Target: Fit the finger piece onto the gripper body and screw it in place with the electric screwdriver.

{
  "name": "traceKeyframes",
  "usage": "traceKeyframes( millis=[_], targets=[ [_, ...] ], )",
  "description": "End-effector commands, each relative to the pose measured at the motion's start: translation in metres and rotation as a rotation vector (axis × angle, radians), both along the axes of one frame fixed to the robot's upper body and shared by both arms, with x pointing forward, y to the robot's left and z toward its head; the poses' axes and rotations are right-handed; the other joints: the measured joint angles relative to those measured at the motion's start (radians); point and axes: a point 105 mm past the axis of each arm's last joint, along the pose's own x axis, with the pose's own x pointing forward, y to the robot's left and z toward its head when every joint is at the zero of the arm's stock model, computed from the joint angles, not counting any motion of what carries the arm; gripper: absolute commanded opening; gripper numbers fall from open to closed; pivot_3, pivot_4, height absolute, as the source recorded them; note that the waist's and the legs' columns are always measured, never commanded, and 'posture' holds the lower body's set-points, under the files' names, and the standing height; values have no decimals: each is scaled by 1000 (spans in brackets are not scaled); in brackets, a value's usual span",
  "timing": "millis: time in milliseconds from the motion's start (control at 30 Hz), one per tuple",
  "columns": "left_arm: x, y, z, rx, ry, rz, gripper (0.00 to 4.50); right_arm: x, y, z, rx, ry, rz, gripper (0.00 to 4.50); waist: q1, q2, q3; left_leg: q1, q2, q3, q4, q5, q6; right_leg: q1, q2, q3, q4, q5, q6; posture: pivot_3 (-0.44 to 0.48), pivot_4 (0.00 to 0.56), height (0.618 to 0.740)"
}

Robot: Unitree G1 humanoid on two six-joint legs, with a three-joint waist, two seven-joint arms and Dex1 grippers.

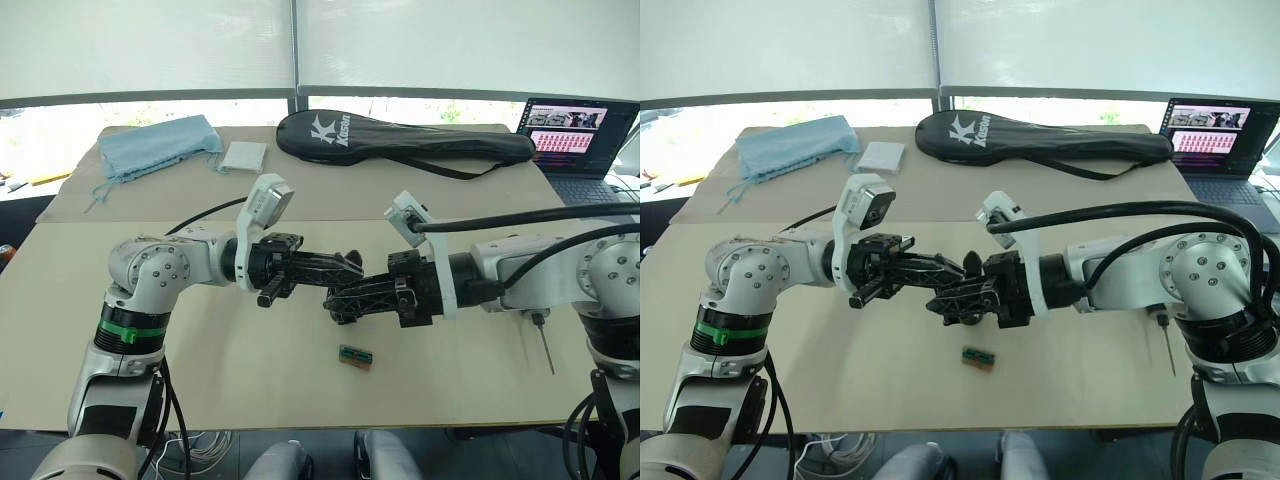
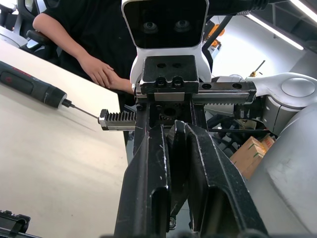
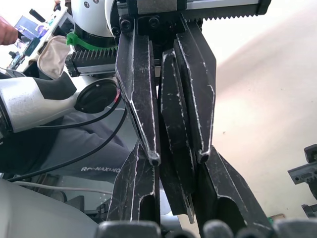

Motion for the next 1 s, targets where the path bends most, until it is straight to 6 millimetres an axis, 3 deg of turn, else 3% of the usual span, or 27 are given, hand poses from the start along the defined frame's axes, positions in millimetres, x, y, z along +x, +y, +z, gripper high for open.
traceKeyframes(
  millis=[33, 200, 267, 400, 533, 767, 833, 1000],
  targets=[
    [2, 0, 11, -27, -103, 41, 1089, -4, 3, 8, 41, -6, 19, 452, 1, 0, 0, 0, 0, 0, 0, 0, 0, 0, 0, 0, 0, 0, 0, 0, 150, 740],
    [0, 7, 9, -29, -103, 41, 3457, -3, 0, 8, 32, -9, 10, 443, 0, 0, 0, 0, 0, 0, 0, 0, 0, 0, 0, 0, 0, 0, 0, 0, 150, 740],
    [2, 13, 2, 16, -176, 74, 4383, -1, -3, 7, 29, -34, -2, 442, -1, 0, 0, 0, 0, 0, 0, 0, 0, 0, 0, 0, 0, 0, 0, 0, 150, 740],
    [9, 28, 2, -2, -337, 149, 4500, 3, -15, 12, 74, -101, -43, 442, 3, 0, 0, 0, 0, 0, 0, 0, 0, 0, 0, 0, -1, 0, 0, 0, 150, 740],
    [32, 60, -8, 18, -564, 300, 4500, 13, -35, 16, 178, -228, -132, 442, 13, 0, 0, -1, 0, 0, 0, 0, 1, 0, 0, -1, -2, 0, 0, 0, 150, 740],
    [47, 98, -69, 237, -634, 322, 4500, 18, -65, 2, 193, -460, -208, 441, 13, 0, 0, -1, 0, 0, 0, 0, 1, 0, 0, 0, -1, 0, 0, 0, 150, 740],
    [48, 98, -85, 271, -668, 304, 4500, 16, -70, 1, 211, -547, -204, 441, 15, 0, 0, -1, 0, 0, 0, 0, 1, 0, 0, -1, -1, 0, 1, 0, 150, 740],
    [51, 75, -122, 311, -683, 213, 4500, 2, -71, -3, 291, -701, -152, 441, 25, 0, 0, -1, 0, 0, 1, -1, 2, 1, 0, -1, -2, 1, 1, 0, 150, 740]
  ],
)
